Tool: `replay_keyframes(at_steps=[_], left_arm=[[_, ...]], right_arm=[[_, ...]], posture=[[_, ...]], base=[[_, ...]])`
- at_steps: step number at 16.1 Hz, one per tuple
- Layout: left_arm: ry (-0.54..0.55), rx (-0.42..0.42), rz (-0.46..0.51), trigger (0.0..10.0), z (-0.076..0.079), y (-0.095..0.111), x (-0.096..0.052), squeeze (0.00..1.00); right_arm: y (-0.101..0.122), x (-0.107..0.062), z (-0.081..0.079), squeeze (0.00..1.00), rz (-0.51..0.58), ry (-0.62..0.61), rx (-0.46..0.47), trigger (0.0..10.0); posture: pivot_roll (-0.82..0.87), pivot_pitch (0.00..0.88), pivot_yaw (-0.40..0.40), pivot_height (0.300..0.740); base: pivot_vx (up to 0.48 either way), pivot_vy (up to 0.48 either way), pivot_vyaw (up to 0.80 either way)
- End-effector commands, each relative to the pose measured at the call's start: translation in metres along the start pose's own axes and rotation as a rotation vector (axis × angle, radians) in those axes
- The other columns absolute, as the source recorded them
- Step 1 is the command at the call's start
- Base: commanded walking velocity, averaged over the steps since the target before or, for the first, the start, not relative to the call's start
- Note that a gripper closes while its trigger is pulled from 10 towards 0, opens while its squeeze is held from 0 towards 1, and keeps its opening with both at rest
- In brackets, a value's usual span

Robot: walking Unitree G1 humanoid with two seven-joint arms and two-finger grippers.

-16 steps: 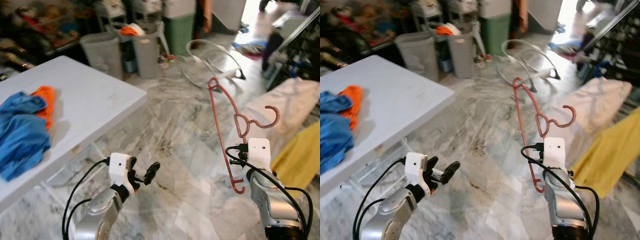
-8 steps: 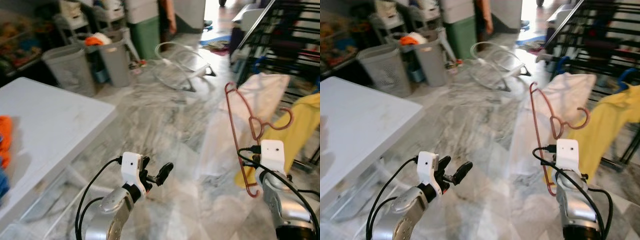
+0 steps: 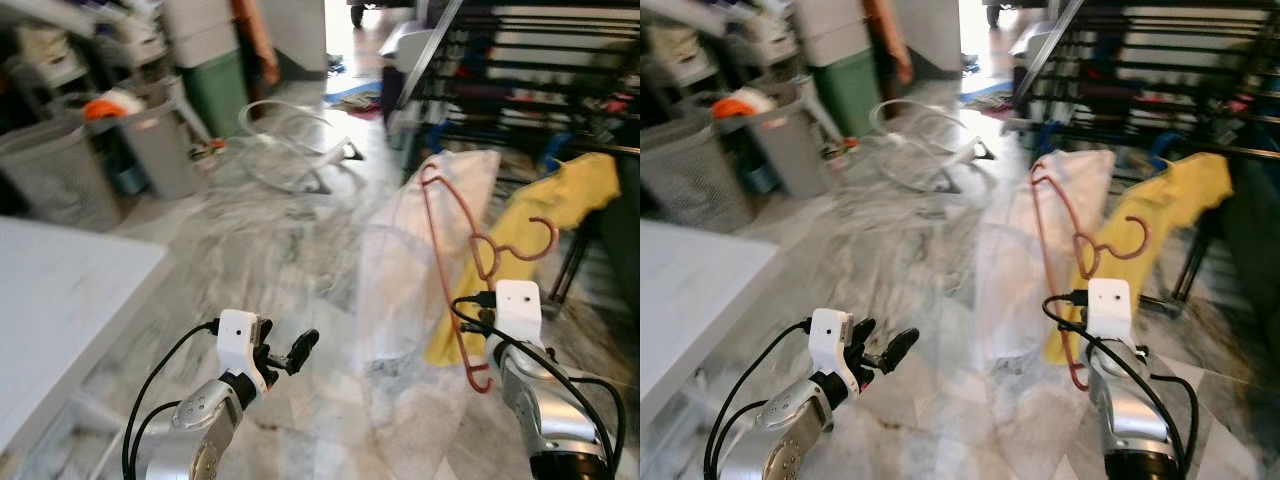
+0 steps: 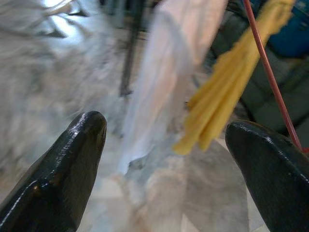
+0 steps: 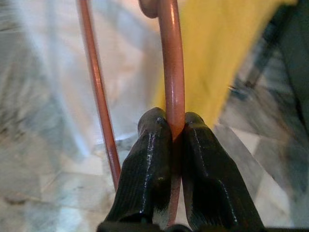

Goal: Hang hanger

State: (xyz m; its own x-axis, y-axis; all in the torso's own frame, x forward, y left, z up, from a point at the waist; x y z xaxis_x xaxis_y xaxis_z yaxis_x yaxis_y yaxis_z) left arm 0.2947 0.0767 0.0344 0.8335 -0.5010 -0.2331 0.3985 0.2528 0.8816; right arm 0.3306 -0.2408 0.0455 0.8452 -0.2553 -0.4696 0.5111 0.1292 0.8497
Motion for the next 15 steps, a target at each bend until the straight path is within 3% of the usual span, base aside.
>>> replay_keyframes(at_steps=[1, 3, 8, 13, 15], left_arm=[[-0.031, 0.000, -0.001, 10.0, 0.008, 0.001, 0.004, 0.00], [-0.032, -0.001, -0.002, 10.0, 0.009, 0.001, 0.004, 0.00], [-0.030, -0.002, -0.003, 10.0, 0.008, 0.000, 0.004, 0.00], [0.026, 0.010, -0.024, 10.0, 0.000, -0.005, 0.004, 0.00], [0.028, 0.007, -0.024, 10.0, 0.000, -0.005, 0.005, 0.00]], right_arm=[[0.001, 0.001, 0.014, 0.00, -0.004, -0.052, -0.012, 10.0], [0.002, 0.001, 0.026, 0.00, 0.007, -0.109, -0.018, 10.0], [0.002, 0.000, 0.033, 0.00, 0.012, -0.144, -0.034, 10.0], [0.006, -0.003, 0.008, 0.00, 0.057, -0.001, -0.059, 10.0], [0.004, -0.004, 0.006, 0.00, 0.056, 0.005, -0.092, 10.0]], posture=[[-0.18, 0.000, 0.103, 0.740], [-0.18, 0.000, 0.105, 0.740], [-0.18, 0.000, 0.102, 0.740], [-0.18, 0.000, 0.102, 0.740], [-0.18, 0.000, 0.102, 0.740]], base=[[0.330, 0.000, -0.76], [0.332, 0.000, -0.76], [0.326, 0.000, -0.76], [0.061, 0.000, -0.23], [0.000, 0.000, 0.00]])
Point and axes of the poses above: a point about 5 cm out from each wrist's last joint towards the gripper, its own x axis pointing out of the wrist towards the gripper, its own y axis along the axis of the wrist's last joint, z = x × y, the point moved 6 cm from there along x, pointing out of the wrist towards the gripper, and after that the axes turned 4 degrees about -x, right-handed, at the moved point
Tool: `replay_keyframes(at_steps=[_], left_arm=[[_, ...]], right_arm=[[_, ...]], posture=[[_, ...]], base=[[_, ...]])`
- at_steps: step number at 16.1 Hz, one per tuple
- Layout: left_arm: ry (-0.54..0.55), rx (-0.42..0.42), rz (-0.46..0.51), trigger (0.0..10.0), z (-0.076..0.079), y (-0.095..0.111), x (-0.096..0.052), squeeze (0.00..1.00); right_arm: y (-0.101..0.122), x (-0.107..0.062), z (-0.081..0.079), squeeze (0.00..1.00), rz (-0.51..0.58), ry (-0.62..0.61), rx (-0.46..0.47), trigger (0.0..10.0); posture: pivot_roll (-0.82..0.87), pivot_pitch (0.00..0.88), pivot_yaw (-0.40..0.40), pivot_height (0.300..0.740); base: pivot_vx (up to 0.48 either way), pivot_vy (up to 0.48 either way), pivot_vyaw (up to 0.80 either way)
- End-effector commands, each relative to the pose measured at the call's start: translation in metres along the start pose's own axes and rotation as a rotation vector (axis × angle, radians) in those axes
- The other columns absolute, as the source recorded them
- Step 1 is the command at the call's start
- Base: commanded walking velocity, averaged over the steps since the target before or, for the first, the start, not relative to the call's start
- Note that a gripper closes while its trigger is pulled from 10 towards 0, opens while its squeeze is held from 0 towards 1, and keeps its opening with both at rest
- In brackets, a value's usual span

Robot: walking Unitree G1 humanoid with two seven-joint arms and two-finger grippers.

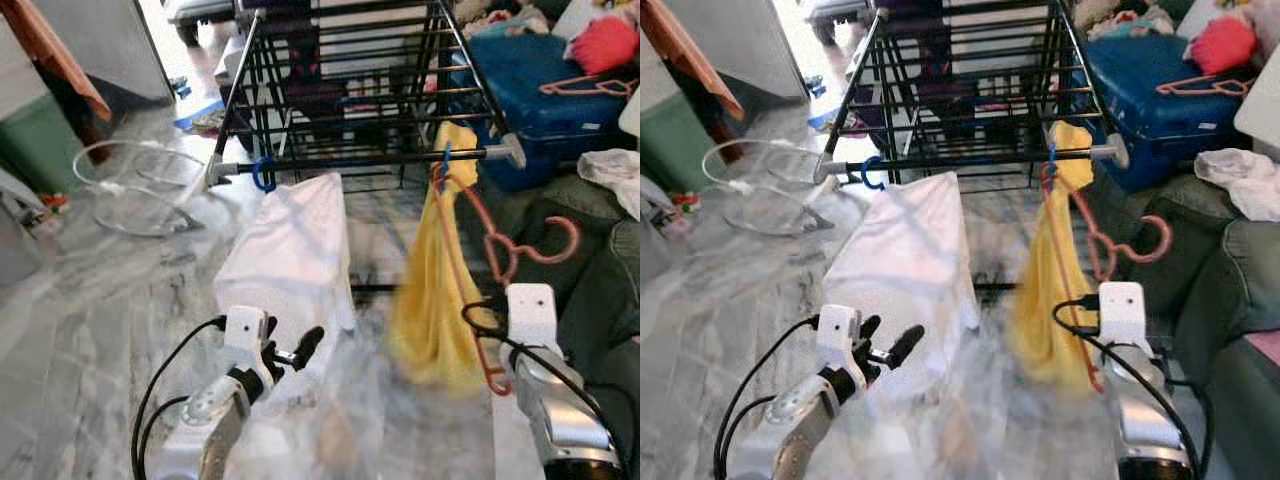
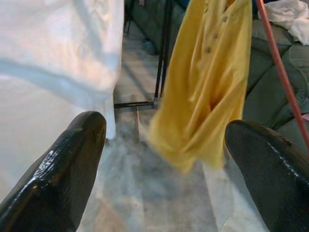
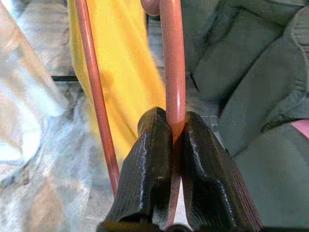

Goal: Hang hanger

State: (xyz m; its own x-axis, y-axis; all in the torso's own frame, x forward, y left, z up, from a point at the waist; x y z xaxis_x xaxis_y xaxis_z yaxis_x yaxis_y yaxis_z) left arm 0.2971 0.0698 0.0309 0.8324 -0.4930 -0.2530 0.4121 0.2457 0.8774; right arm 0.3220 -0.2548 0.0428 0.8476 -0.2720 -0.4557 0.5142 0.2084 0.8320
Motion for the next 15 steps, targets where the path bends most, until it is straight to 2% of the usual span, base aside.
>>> replay_keyframes(at_steps=[1, 2, 3, 4, 8, 11, 15], left_arm=[[0.015, 0.009, -0.010, 10.0, -0.003, -0.001, -0.001, 0.00], [0.016, 0.009, -0.011, 10.0, -0.004, -0.001, -0.001, 0.00], [0.021, 0.003, -0.010, 10.0, -0.004, -0.001, -0.001, 0.00], [0.025, -0.002, -0.005, 10.0, -0.005, 0.000, 0.000, 0.00], [0.025, -0.004, 0.000, 10.0, -0.006, 0.001, -0.001, 0.00], [0.015, 0.002, -0.007, 10.0, -0.004, 0.002, 0.002, 0.00], [0.019, -0.009, 0.002, 10.0, -0.006, 0.004, 0.002, 0.00]], right_arm=[[0.008, -0.002, -0.010, 0.00, 0.030, 0.043, -0.026, 10.0], [0.007, -0.002, -0.012, 0.00, 0.027, 0.053, -0.037, 10.0], [0.008, -0.003, -0.012, 0.00, 0.049, 0.046, -0.131, 10.0], [0.005, -0.002, -0.006, 0.00, 0.043, 0.013, -0.163, 10.0], [-0.012, -0.004, 0.025, 0.00, -0.018, -0.135, -0.096, 10.0], [-0.009, 0.002, -0.003, 0.00, -0.013, 0.038, -0.119, 10.0], [-0.016, 0.001, -0.025, 0.00, -0.033, 0.171, -0.173, 10.0]], posture=[[-0.18, 0.000, 0.102, 0.740], [-0.18, 0.000, 0.102, 0.740], [-0.19, 0.000, 0.101, 0.740], [-0.19, 0.000, 0.100, 0.740], [-0.19, 0.000, 0.105, 0.740], [-0.20, 0.000, 0.112, 0.740], [-0.19, 0.000, 0.107, 0.740]], base=[[0.000, 0.000, 0.00], [0.000, 0.000, 0.00], [0.000, 0.000, 0.00], [0.000, 0.000, 0.00], [0.000, 0.000, 0.00], [0.000, 0.000, 0.00], [0.000, 0.000, 0.00]])
Point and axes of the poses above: a point about 5 cm out from each wrist's last joint towards the gripper, its own x axis pointing out of the wrist towards the gripper, its own y axis along the axis of the wrist's last joint, z = x × y, the point moved 6 cm from there along x, pointing out of the wrist towards the gripper, and after that the axes turned 4 degrees about -x, right-handed, at the moved point
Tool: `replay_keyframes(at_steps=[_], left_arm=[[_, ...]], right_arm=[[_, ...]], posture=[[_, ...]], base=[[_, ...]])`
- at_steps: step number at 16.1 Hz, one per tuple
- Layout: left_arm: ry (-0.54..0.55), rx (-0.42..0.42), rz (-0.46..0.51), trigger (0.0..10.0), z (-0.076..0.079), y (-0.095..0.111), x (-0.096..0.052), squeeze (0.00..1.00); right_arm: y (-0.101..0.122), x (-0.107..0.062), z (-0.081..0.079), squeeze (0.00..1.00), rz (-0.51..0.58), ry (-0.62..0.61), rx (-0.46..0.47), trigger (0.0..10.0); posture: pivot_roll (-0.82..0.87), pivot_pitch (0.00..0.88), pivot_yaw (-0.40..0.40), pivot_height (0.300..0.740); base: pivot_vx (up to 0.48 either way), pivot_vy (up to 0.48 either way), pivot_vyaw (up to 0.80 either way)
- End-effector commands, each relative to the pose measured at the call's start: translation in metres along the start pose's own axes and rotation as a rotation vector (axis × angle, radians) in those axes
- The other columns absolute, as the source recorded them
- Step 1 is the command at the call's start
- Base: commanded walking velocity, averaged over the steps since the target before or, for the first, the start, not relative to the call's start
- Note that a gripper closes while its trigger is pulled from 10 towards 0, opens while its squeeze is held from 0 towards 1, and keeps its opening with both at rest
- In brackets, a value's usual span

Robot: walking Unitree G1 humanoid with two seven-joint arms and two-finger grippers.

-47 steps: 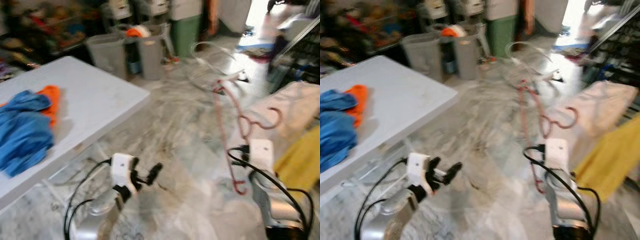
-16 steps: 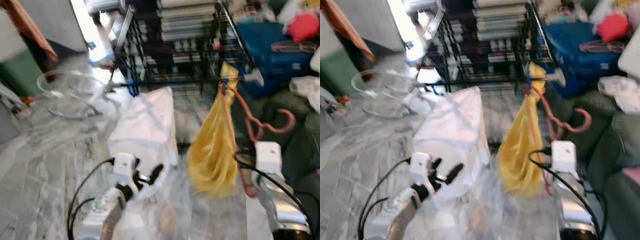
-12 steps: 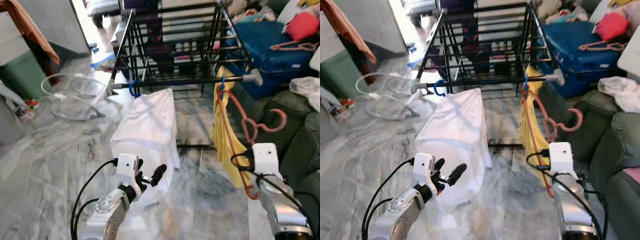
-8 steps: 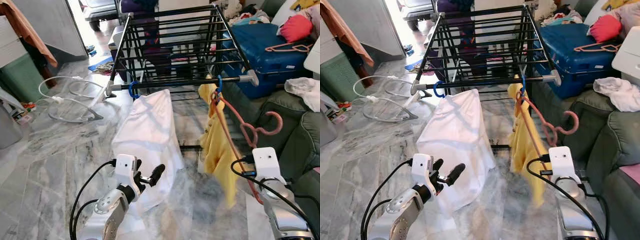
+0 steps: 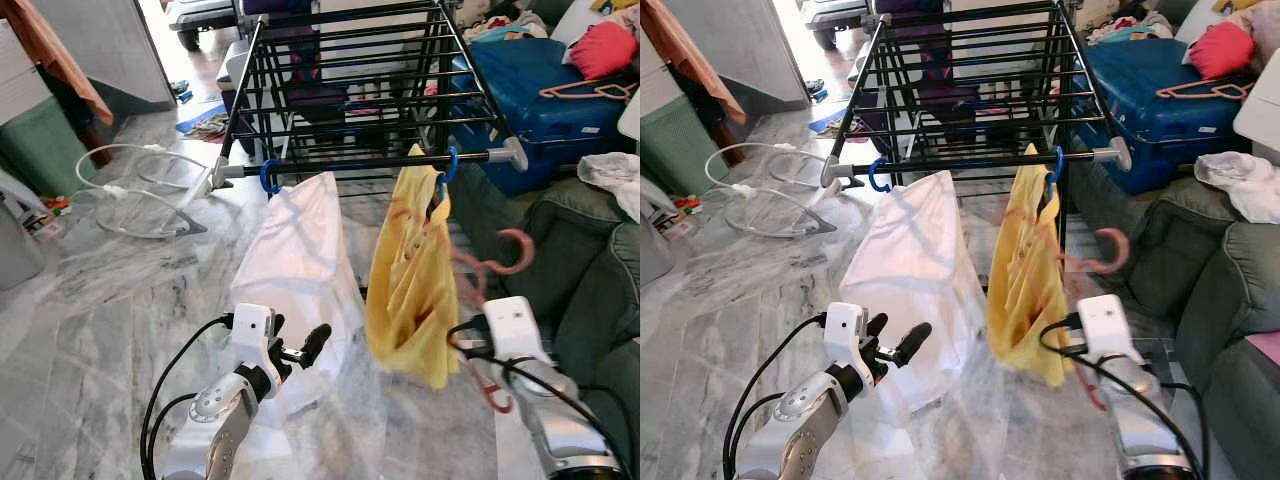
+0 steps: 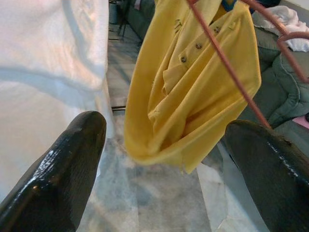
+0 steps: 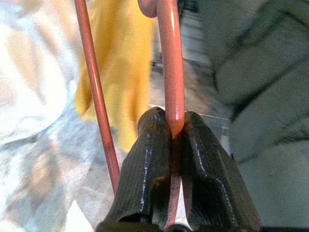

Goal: Hang hanger

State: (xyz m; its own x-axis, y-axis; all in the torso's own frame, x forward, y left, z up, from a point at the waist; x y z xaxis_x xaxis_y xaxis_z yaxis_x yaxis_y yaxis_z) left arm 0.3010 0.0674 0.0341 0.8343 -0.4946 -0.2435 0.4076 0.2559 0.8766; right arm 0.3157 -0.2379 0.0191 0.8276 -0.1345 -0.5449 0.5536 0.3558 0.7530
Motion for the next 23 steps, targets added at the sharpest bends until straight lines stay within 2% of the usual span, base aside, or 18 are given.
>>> replay_keyframes(at_steps=[1, 4, 6, 12, 15, 19, 23], left_arm=[[0.028, -0.005, -0.003, 10.0, -0.008, 0.001, -0.002, 0.00], [0.013, -0.024, 0.013, 10.0, -0.007, 0.003, -0.003, 0.00], [-0.003, -0.018, 0.023, 10.0, -0.006, 0.005, -0.004, 0.00], [-0.017, -0.010, 0.024, 10.0, -0.005, 0.005, -0.005, 0.00], [-0.028, -0.002, 0.022, 10.0, -0.004, 0.005, -0.005, 0.00], [-0.032, 0.000, 0.015, 10.0, -0.002, 0.002, -0.006, 0.00], [-0.036, 0.004, 0.010, 10.0, -0.001, 0.001, -0.006, 0.00]], right_arm=[[0.002, 0.001, -0.002, 0.00, 0.007, 0.005, -0.015, 10.0], [0.005, 0.007, -0.002, 0.00, 0.005, -0.047, -0.061, 10.0], [0.019, 0.011, -0.007, 0.00, 0.034, -0.044, -0.042, 10.0], [0.036, 0.018, -0.016, 0.00, 0.041, -0.044, 0.040, 10.0], [0.038, 0.019, -0.012, 0.00, 0.019, -0.087, 0.055, 10.0], [0.035, 0.019, 0.008, 0.00, 0.016, -0.173, 0.148, 10.0], [0.034, 0.019, 0.003, 0.00, 0.012, -0.159, 0.159, 10.0]], posture=[[-0.19, 0.000, 0.106, 0.740], [-0.18, 0.000, 0.105, 0.740], [-0.18, 0.000, 0.106, 0.740], [-0.17, 0.000, 0.102, 0.740], [-0.17, 0.000, 0.101, 0.740], [-0.17, 0.000, 0.102, 0.740], [-0.17, 0.000, 0.104, 0.740]], base=[[0.000, 0.000, 0.00], [0.000, 0.000, 0.00], [0.000, 0.274, 0.00], [0.043, 0.285, 0.00], [0.301, 0.292, 0.00], [0.341, 0.000, 0.00], [0.343, 0.000, 0.00]])
Point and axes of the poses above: a point about 5 cm out from each wrist's last joint towards the gripper, its own x axis pointing out of the wrist towards the gripper, its own y axis along the axis of the wrist's last joint, z = x × y, the point moved 6 cm from there along x, pointing out of the wrist towards the gripper, and after that the axes turned 4 degrees about -x, right-handed, at the moved point
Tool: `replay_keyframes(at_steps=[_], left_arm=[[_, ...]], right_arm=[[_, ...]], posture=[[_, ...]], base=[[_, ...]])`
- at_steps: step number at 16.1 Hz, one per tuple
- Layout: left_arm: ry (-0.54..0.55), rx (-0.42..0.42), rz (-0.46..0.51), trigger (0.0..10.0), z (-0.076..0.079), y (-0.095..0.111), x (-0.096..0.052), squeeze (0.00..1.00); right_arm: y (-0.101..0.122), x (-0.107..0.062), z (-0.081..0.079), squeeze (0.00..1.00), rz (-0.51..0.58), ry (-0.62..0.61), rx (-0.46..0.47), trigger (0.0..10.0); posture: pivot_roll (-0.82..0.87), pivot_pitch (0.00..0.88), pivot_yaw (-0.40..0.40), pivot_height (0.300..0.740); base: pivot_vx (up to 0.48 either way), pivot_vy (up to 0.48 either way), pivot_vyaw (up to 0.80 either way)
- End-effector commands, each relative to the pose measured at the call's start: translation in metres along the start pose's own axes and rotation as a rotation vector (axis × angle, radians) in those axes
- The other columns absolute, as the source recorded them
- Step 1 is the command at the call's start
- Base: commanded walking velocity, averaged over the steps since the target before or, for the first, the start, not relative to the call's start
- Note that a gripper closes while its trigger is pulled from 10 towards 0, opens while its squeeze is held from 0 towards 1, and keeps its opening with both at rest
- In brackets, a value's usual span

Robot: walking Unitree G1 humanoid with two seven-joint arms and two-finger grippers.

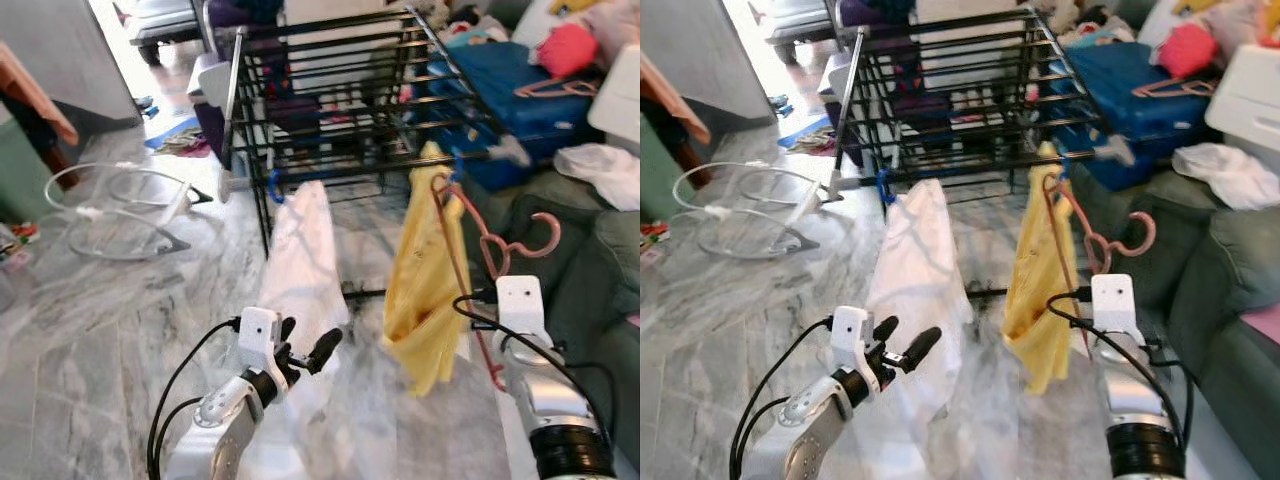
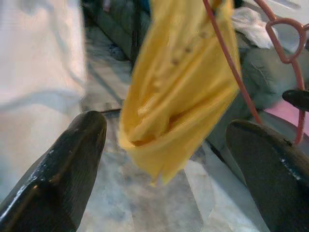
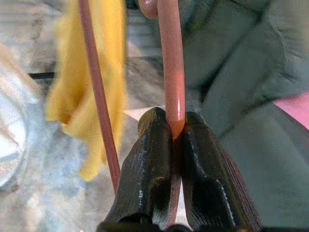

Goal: Hang hanger

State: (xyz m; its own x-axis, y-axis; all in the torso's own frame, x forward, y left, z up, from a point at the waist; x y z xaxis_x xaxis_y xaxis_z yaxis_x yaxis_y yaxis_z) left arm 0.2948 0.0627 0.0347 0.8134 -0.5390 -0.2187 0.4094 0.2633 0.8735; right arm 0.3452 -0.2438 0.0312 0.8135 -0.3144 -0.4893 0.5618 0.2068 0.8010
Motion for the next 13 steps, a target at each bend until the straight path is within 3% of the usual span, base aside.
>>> replay_keyframes(at_steps=[1, 6, 9, 13], left_arm=[[0.019, 0.012, 0.007, 10.0, -0.007, 0.004, -0.003, 0.00], [0.022, 0.006, 0.010, 10.0, -0.008, 0.004, -0.002, 0.00], [0.028, 0.000, 0.014, 10.0, -0.008, 0.004, -0.002, 0.00], [0.039, -0.004, 0.018, 10.0, -0.009, 0.004, -0.001, 0.00]], right_arm=[[0.010, -0.002, -0.013, 0.00, 0.032, 0.046, -0.003, 10.0], [0.011, 0.000, -0.017, 0.00, 0.035, 0.061, -0.038, 10.0], [0.017, 0.000, -0.029, 0.00, 0.060, 0.092, -0.124, 10.0], [0.014, -0.002, -0.045, 0.00, 0.063, 0.136, -0.208, 10.0]], posture=[[-0.17, 0.000, 0.104, 0.740], [-0.17, 0.000, 0.099, 0.740], [-0.17, 0.000, 0.097, 0.740], [-0.16, 0.000, 0.089, 0.740]], base=[[0.345, 0.000, 0.00], [0.371, 0.000, 0.00], [0.335, 0.295, 0.00], [0.000, 0.000, 0.00]])
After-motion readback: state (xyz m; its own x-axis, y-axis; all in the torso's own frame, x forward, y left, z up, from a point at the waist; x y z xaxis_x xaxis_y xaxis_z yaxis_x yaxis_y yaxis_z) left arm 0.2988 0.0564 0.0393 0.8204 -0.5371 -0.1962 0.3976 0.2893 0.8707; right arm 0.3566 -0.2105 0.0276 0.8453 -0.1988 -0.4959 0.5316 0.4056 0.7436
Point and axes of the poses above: a point about 5 cm out from each wrist's last joint towards the gripper, its own x axis pointing out of the wrist towards the gripper, its own y axis along the axis of the wrist's last joint, z = x × y, the point moved 6 cm from there along x, pointing out of the wrist towards the gripper, and after that the axes turned 4 degrees about -x, right-handed, at the moved point
